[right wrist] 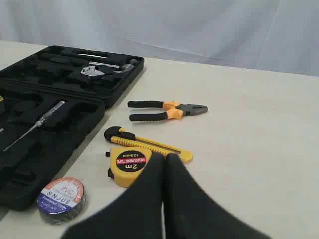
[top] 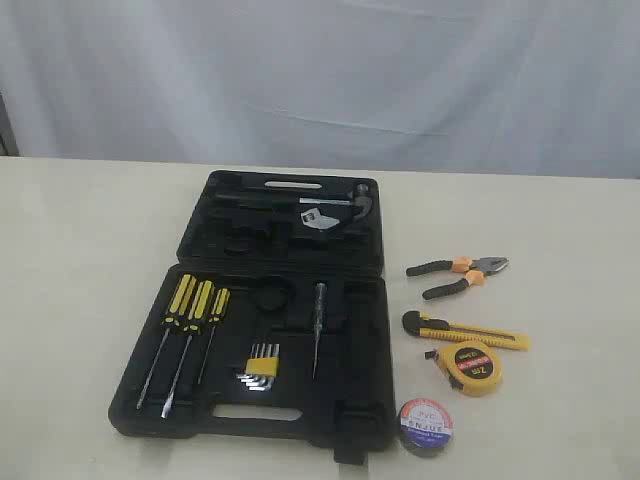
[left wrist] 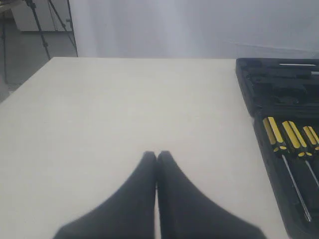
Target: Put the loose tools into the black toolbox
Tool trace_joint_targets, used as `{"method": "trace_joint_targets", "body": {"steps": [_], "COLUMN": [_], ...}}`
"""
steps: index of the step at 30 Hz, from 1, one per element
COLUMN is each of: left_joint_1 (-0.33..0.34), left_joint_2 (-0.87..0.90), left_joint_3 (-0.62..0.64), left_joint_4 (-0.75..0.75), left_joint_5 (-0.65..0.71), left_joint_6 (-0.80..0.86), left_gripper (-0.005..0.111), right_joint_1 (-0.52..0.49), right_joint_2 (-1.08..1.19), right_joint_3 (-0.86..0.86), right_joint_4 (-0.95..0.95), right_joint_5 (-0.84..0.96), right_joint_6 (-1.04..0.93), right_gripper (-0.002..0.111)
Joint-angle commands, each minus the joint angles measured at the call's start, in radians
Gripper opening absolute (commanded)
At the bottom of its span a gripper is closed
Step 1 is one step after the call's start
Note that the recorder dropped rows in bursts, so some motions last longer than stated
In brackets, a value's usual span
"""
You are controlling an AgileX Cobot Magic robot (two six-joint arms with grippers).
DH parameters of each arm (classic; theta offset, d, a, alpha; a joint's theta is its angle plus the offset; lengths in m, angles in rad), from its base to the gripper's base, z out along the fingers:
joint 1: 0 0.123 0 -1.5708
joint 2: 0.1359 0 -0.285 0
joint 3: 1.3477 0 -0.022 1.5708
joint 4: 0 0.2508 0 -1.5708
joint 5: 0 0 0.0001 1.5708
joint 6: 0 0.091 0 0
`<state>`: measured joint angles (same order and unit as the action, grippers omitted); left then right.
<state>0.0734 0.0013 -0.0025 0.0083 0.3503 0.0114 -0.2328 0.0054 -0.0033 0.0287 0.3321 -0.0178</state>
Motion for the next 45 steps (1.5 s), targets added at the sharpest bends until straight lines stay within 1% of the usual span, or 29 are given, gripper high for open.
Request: {"method": "trace_joint_targets", "body": {"steps": [1,9,12,17,24,25,26,29,31,32,33,34,35,36,37,38,41,44,45], "left_joint_1": [-0.005,-0.005,-0.005,-0.005,-0.005,-0.005,-0.005,-0.005,-0.005,-0.005,-0.005,-0.005,-0.005,-0.005,-0.005,-0.005,-0.005,-0.005,-0.005], "left_joint_2": [-0.001,-0.001,-0.001,-0.001,-0.001,-0.001,-0.001,-0.001,-0.001,-0.001,-0.001,-0.001,-0.001,-0.001,-0.001,-0.001,-0.001,-0.001,-0.001], "left_joint_3": [0.003,0.003,0.003,0.003,0.003,0.003,0.003,0.003,0.003,0.003,0.003,0.003,0.003,0.003,0.003,0.003,0.003,0.003,0.003], "left_joint_4": [-0.008,-0.008,-0.008,-0.008,-0.008,-0.008,-0.008,-0.008,-0.008,-0.008,-0.008,-0.008,-0.008,-0.008,-0.008,-0.008,-0.008,-0.008,-0.008], "left_joint_5": [-0.008,-0.008,-0.008,-0.008,-0.008,-0.008,-0.008,-0.008,-0.008,-0.008,-0.008,-0.008,-0.008,-0.008,-0.008,-0.008,-0.008,-0.008,-0.008], "left_joint_6": [-0.004,-0.004,-0.004,-0.004,-0.004,-0.004,-0.004,-0.004,-0.004,-0.004,-0.004,-0.004,-0.004,-0.004,-0.004,-0.004,-0.004,-0.004,-0.004], "left_gripper": [0.000,0.000,0.000,0.000,0.000,0.000,0.000,0.000,0.000,0.000,0.000,0.000,0.000,0.000,0.000,0.000,0.000,0.000,0.000], "right_joint_1": [-0.006,-0.006,-0.006,-0.006,-0.006,-0.006,-0.006,-0.006,-0.006,-0.006,-0.006,-0.006,-0.006,-0.006,-0.006,-0.006,-0.006,-0.006,-0.006], "right_joint_2": [-0.005,-0.005,-0.005,-0.005,-0.005,-0.005,-0.005,-0.005,-0.005,-0.005,-0.005,-0.005,-0.005,0.008,0.036,0.108,0.274,0.497,0.556], "right_joint_3": [0.003,0.003,0.003,0.003,0.003,0.003,0.003,0.003,0.003,0.003,0.003,-0.013,-0.041,-0.100,-0.139,-0.232,-0.382,-0.538,-0.582], "right_joint_4": [0.001,0.001,-0.004,-0.004,-0.004,0.001,0.019,0.133,0.197,0.197,0.197,0.215,0.217,0.217,0.217,0.217,0.217,0.217,0.217], "right_joint_5": [-0.002,-0.008,-0.061,-0.202,-0.230,-0.260,-0.289,-0.461,-0.499,-0.489,-0.466,-0.358,-0.295,-0.190,-0.126,0.021,0.346,0.633,0.696], "right_joint_6": [0.002,0.002,0.002,0.002,0.002,0.004,0.018,0.103,0.111,0.111,0.120,0.160,0.176,0.198,0.202,0.202,0.184,0.116,0.094], "right_gripper": [-0.001,-0.001,-0.001,-0.001,-0.001,-0.001,-0.001,-0.001,-0.001,-0.001,-0.001,-0.001,-0.001,-0.001,-0.001,-0.001,-0.001,-0.001,-0.001]}}
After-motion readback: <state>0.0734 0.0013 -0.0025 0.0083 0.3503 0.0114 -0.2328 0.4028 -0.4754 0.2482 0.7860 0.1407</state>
